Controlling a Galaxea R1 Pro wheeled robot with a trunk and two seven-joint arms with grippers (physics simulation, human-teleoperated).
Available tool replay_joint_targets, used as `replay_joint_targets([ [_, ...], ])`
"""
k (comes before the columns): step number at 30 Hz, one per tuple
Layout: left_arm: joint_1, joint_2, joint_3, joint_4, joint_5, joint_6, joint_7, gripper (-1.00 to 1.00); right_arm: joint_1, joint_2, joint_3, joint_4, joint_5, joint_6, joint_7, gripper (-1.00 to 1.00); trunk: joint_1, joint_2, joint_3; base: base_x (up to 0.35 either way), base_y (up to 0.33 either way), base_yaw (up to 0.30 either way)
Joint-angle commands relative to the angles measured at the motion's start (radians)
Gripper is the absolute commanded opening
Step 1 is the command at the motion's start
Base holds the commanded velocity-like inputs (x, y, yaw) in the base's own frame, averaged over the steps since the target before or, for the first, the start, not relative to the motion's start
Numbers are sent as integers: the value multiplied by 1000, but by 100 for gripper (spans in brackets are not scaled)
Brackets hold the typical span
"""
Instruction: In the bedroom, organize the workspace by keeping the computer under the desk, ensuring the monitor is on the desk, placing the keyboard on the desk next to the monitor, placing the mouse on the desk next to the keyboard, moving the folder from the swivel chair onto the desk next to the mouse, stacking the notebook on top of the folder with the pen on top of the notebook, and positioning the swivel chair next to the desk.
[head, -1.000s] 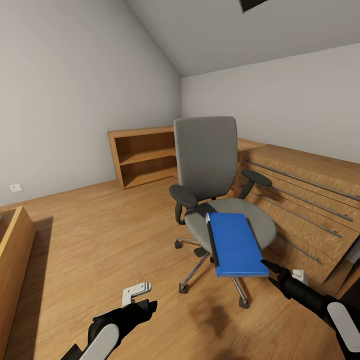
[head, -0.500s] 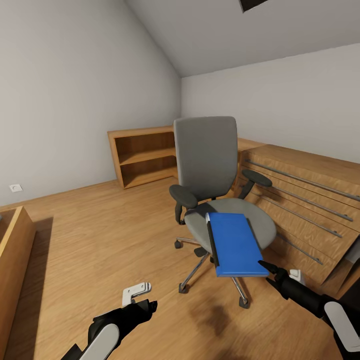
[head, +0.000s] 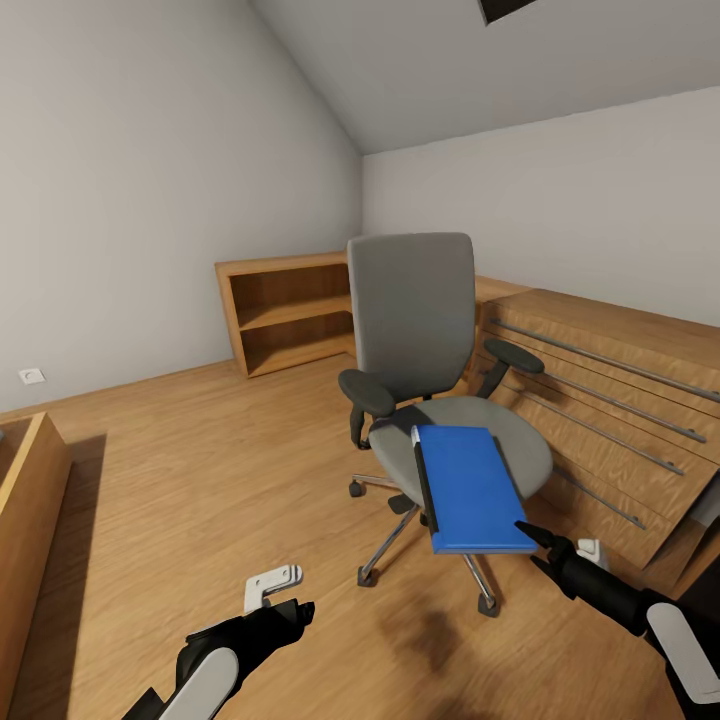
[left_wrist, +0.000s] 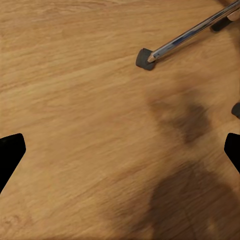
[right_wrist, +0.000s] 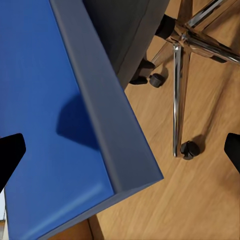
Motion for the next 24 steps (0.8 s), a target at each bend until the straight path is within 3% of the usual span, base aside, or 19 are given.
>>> replay_joint_targets([
  [1,-1,1,-2,-1,7,1,9,100,-1,0,-1,0,1,6,3,100,0,0,-1,0,0,0],
  [24,-1,1,-2,-1,7,1,8,100,-1,3,30,1,1,5,3,100,0,0,-1,0,0,0],
])
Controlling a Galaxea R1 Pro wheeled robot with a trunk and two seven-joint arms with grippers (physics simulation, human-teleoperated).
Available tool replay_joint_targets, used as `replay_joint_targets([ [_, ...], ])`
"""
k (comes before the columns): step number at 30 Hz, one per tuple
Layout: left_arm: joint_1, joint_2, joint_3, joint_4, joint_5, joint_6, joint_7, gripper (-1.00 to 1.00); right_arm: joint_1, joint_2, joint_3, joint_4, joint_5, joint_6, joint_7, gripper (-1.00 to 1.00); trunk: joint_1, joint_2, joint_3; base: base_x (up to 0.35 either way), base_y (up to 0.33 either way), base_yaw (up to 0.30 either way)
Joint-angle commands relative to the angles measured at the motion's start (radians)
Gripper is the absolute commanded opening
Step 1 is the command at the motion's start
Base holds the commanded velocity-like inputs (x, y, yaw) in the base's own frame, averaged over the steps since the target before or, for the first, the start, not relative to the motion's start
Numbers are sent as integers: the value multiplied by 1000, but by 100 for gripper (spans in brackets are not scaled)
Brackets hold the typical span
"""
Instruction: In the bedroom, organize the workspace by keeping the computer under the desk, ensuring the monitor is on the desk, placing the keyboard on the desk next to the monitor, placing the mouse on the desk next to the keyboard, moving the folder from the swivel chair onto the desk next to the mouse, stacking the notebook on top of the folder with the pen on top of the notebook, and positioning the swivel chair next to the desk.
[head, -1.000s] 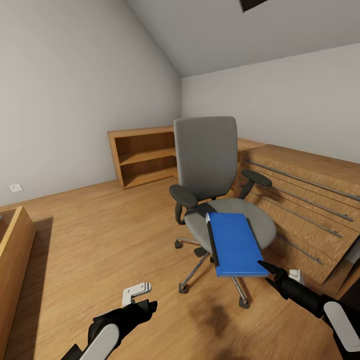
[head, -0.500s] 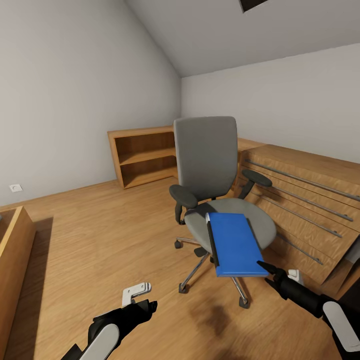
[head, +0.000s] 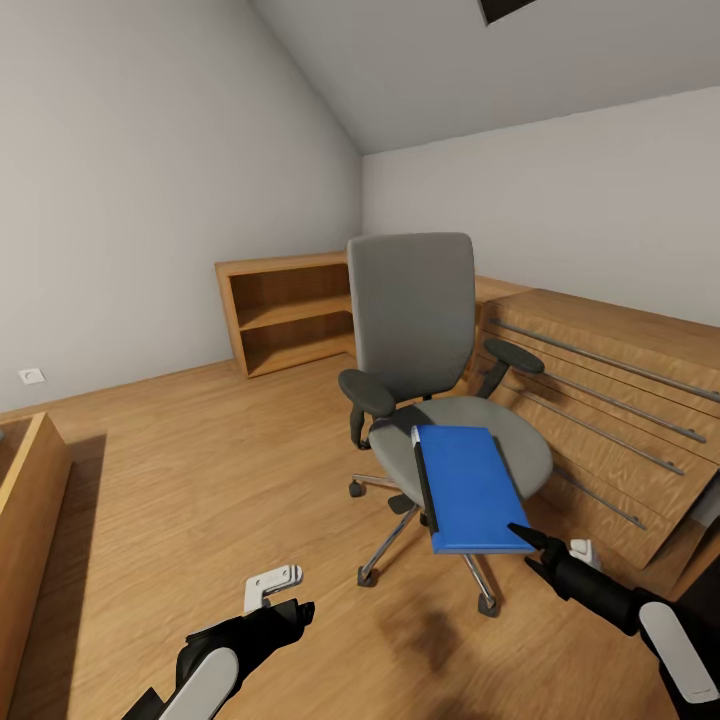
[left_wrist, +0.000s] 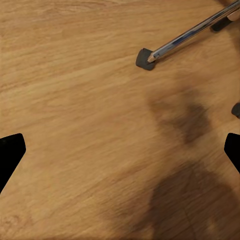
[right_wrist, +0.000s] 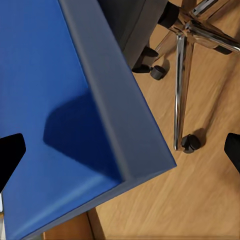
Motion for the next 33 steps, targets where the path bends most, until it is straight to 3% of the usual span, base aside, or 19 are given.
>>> replay_joint_targets([
  [1,-1,1,-2,-1,7,1,9,100,-1,0,-2,0,0,6,3,100,0,0,-1,0,0,0],
  [33,-1,-1,-5,0,8,1,9,100,-1,1,19,-7,-1,6,4,100,0,0,-1,0,0,0],
])
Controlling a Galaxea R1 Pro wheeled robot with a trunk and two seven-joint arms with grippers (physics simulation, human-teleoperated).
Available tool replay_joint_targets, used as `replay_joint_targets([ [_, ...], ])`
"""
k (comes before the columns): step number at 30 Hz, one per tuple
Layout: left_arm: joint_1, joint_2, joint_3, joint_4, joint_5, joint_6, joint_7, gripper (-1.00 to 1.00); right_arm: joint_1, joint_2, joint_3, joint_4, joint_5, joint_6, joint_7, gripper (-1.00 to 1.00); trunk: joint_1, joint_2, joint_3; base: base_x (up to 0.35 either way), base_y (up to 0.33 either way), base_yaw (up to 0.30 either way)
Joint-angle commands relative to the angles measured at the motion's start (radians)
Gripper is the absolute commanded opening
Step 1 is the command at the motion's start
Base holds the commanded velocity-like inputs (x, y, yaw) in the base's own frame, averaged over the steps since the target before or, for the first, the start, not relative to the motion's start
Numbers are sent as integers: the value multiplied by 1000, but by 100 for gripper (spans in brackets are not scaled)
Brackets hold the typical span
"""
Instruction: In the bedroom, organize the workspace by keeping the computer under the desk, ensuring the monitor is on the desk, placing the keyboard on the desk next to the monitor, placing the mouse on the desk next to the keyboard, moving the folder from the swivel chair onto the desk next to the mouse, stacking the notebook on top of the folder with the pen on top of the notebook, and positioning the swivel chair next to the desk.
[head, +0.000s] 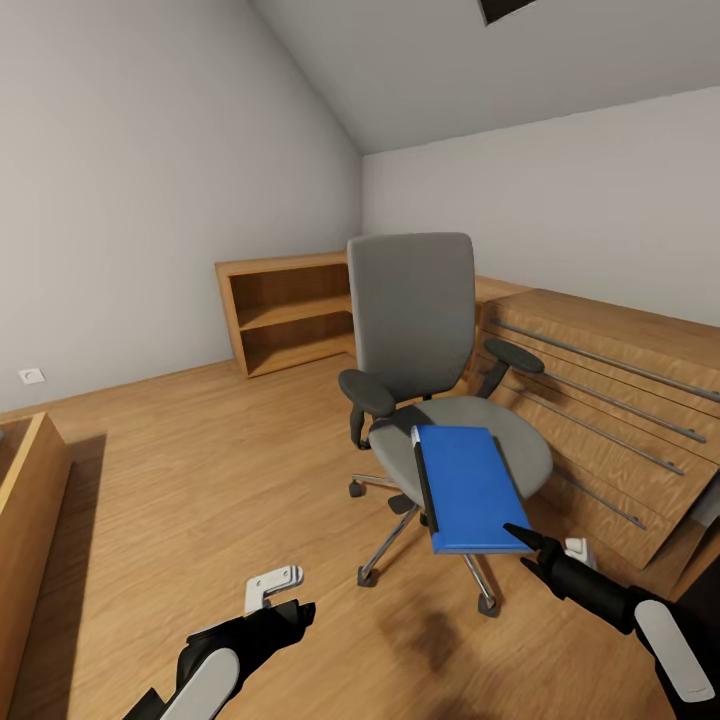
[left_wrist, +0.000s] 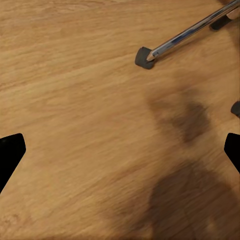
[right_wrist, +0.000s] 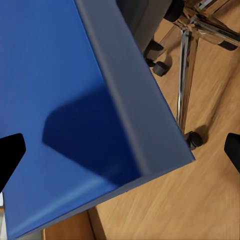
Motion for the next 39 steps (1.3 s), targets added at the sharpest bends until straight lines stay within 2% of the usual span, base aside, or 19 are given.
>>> replay_joint_targets([
  [1,-1,1,-2,-1,7,1,8,100,-1,0,1,0,1,6,3,100,0,0,-1,0,0,0],
  [8,-1,1,-4,-1,7,1,8,100,-1,0,42,-3,0,5,4,100,0,0,-1,0,0,0],
  [12,-1,1,-4,-1,7,1,8,100,-1,-1,51,-4,0,3,4,100,0,0,-1,0,0,0],
  [39,-1,1,-7,0,9,1,7,100,-1,-1,57,-35,1,-7,11,100,0,0,-1,0,0,0],
])
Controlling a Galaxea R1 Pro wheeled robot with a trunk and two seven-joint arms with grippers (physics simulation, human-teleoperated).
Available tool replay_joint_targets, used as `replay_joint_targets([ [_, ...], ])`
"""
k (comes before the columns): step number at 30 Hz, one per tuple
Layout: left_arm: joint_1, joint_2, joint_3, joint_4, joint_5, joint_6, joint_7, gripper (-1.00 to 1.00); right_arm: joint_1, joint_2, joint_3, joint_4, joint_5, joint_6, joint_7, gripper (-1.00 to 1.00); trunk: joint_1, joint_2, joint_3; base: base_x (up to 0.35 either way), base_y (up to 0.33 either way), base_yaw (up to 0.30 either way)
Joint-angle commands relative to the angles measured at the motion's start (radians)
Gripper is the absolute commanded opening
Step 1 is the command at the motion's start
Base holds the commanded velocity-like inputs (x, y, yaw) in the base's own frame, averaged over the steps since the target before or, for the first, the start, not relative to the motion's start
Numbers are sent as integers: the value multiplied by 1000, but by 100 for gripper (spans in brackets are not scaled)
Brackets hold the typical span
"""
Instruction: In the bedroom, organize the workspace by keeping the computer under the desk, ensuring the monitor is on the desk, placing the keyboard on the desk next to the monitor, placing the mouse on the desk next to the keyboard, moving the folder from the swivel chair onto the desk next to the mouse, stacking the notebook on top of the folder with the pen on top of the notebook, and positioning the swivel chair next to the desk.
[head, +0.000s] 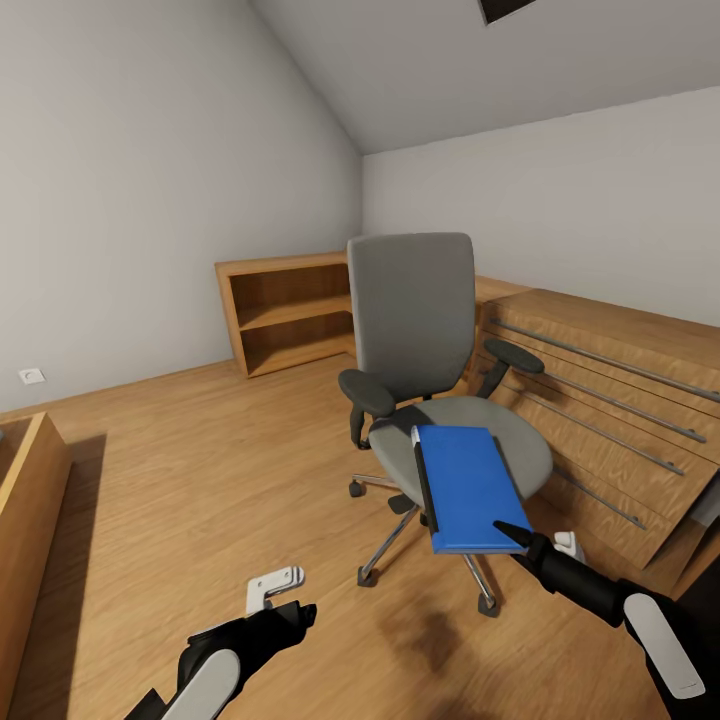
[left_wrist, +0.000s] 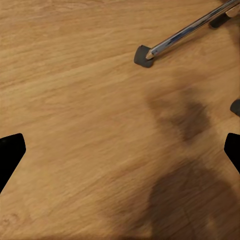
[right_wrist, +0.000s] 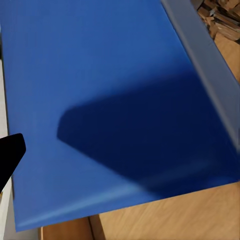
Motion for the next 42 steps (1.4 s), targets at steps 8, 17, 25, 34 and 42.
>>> replay_joint_targets([
  [8,-1,1,-7,-1,8,1,8,100,-1,0,-4,0,0,5,3,100,0,0,-1,0,0,0],
  [17,-1,-2,-7,8,6,1,8,100,-1,0,-6,0,1,4,3,100,0,0,-1,0,0,0],
  [25,-1,-15,-6,11,5,1,8,100,-1,-1,-7,0,1,-11,8,100,0,0,-1,0,0,0],
  [34,-1,-18,-6,13,5,0,8,100,-1,-1,-6,0,1,-16,10,-100,0,0,-1,0,0,0],
  [42,-1,-18,-6,13,5,-1,8,100,-1,-1,-5,0,1,-17,10,-100,0,0,-1,0,0,0],
])
